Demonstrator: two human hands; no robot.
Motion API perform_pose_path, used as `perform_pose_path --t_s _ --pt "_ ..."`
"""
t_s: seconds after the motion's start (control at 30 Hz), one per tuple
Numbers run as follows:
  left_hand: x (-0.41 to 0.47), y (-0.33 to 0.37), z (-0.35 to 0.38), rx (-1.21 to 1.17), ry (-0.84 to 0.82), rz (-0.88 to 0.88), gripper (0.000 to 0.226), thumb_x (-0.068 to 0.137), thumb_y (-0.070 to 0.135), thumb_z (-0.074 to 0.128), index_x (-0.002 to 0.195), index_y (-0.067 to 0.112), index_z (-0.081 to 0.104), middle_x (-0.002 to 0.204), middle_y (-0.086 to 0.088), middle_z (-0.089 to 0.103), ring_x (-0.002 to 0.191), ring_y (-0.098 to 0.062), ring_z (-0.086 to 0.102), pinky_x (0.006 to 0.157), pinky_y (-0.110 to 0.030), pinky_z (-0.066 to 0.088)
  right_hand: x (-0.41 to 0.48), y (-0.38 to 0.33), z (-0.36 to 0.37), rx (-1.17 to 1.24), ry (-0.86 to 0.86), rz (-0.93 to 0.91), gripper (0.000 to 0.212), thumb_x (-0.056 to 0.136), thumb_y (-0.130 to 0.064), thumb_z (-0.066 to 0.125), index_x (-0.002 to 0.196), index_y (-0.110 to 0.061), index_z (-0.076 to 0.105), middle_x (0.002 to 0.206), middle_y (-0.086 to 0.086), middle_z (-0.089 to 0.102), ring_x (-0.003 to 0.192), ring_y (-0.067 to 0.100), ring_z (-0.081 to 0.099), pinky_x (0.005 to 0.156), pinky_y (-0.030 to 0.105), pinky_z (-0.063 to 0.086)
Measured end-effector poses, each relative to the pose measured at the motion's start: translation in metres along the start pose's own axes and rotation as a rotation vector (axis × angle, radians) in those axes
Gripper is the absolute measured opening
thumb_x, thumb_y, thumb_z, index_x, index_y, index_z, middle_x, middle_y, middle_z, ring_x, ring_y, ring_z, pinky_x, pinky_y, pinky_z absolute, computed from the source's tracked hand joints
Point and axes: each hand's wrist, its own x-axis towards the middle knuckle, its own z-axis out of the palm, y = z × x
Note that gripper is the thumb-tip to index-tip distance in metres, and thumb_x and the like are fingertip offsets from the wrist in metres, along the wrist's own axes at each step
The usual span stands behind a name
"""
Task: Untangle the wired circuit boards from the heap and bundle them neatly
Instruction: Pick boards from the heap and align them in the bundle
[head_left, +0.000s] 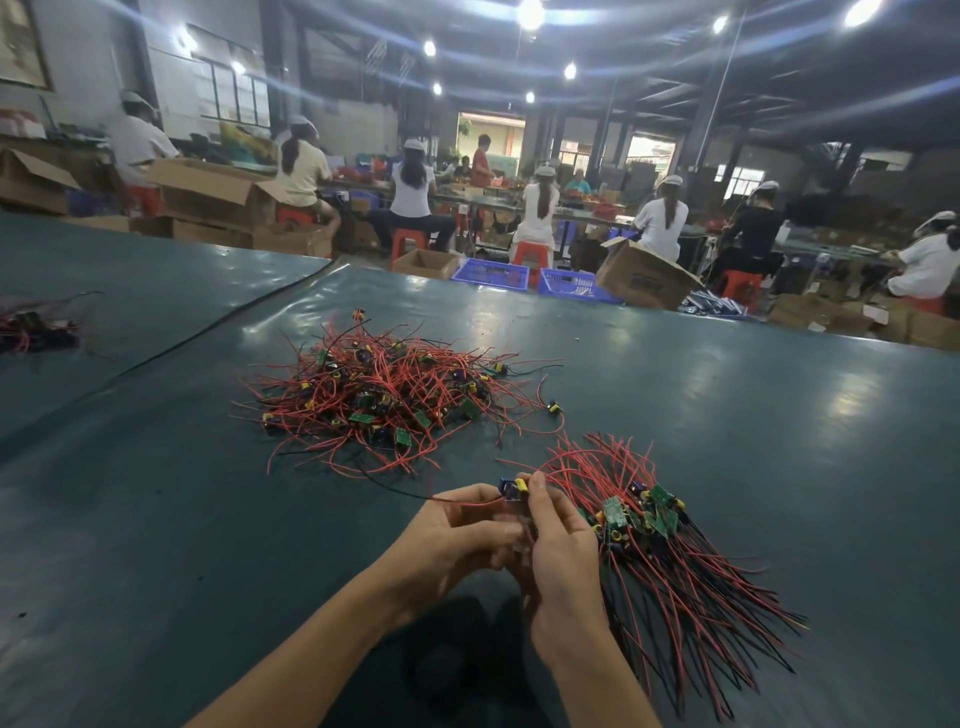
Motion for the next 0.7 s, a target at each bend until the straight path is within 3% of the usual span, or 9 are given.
perform_pose_path --t_s 0.07,0.17,0.27,0.37,0.5,0.6,0.7 --pt "0.0015 -0.0037 0.0041 0.081 0.073 0.084 0.027 0.07 0.028 0.083 0.082 0.01 0.068 0.069 -0.008 0.062 0.058 -0.016 0.054 0.061 -0.027 0.048 -0.0006 0.0034 0.0023 -0.045 0.005 -0.029 0.023 0.094 -0.028 0.061 0.083 -0.011 0.071 0.08 0.016 0.073 0.075 0.03 0.067 0.067 0.038 0.057" --pt "0.0046 -0.0035 0.0067 0.198 0.231 0.153 0.032 0.074 0.048 0.072 0.069 0.016 0.07 0.064 -0.006 0.065 0.058 -0.016 0.061 0.06 -0.026 0.052 -0.0016 0.0069 0.0054 -0.086 0.009 -0.063 0.022 0.092 -0.027 0.063 0.085 -0.008 0.071 0.072 0.005 0.074 0.07 0.017 0.069 0.059 0.025 0.058" --pt "0.0031 0.0001 0.0039 0.32 0.279 0.191 0.032 0.079 0.046 0.073 0.062 0.019 0.069 0.059 -0.003 0.064 0.055 -0.014 0.061 0.059 -0.027 0.049 -0.0042 0.0055 0.005 -0.11 0.028 -0.051 0.023 0.087 -0.028 0.07 0.07 -0.014 0.073 0.064 0.002 0.071 0.055 0.009 0.065 0.048 0.019 0.051" --pt "0.0016 0.0007 0.0023 0.377 0.288 0.219 0.038 0.077 0.049 0.07 0.062 0.015 0.065 0.057 -0.005 0.061 0.053 -0.016 0.058 0.056 -0.027 0.047 -0.0049 0.004 0.0028 -0.137 0.012 -0.035 0.027 0.087 -0.03 0.07 0.062 -0.023 0.076 0.05 -0.004 0.057 0.042 0.005 0.048 0.04 0.019 0.04" --pt "0.0023 0.0008 0.0058 0.414 0.316 0.236 0.041 0.082 0.047 0.063 0.061 0.012 0.065 0.055 -0.003 0.062 0.051 -0.013 0.058 0.053 -0.022 0.045 -0.0034 0.0057 0.0042 -0.113 -0.009 -0.036 0.026 0.089 -0.026 0.068 0.065 -0.024 0.078 0.071 0.004 0.074 0.068 0.018 0.067 0.059 0.029 0.054" --pt "0.0034 -0.0002 0.0053 0.387 0.335 0.223 0.042 0.083 0.041 0.064 0.058 0.007 0.065 0.053 -0.001 0.061 0.052 -0.012 0.057 0.053 -0.023 0.046 -0.0002 0.0072 0.0028 -0.055 0.026 0.023 0.023 0.088 -0.025 0.07 0.069 -0.016 0.078 0.079 0.009 0.076 0.074 0.024 0.072 0.06 0.03 0.058" --pt "0.0044 -0.002 0.003 0.372 0.327 0.212 0.039 0.085 0.037 0.065 0.058 0.008 0.065 0.054 -0.002 0.061 0.052 -0.011 0.057 0.054 -0.02 0.047 0.0026 0.0068 0.0007 -0.024 0.054 0.067 0.021 0.087 -0.027 0.071 0.074 -0.012 0.077 0.083 0.014 0.076 0.079 0.031 0.074 0.073 0.04 0.06"
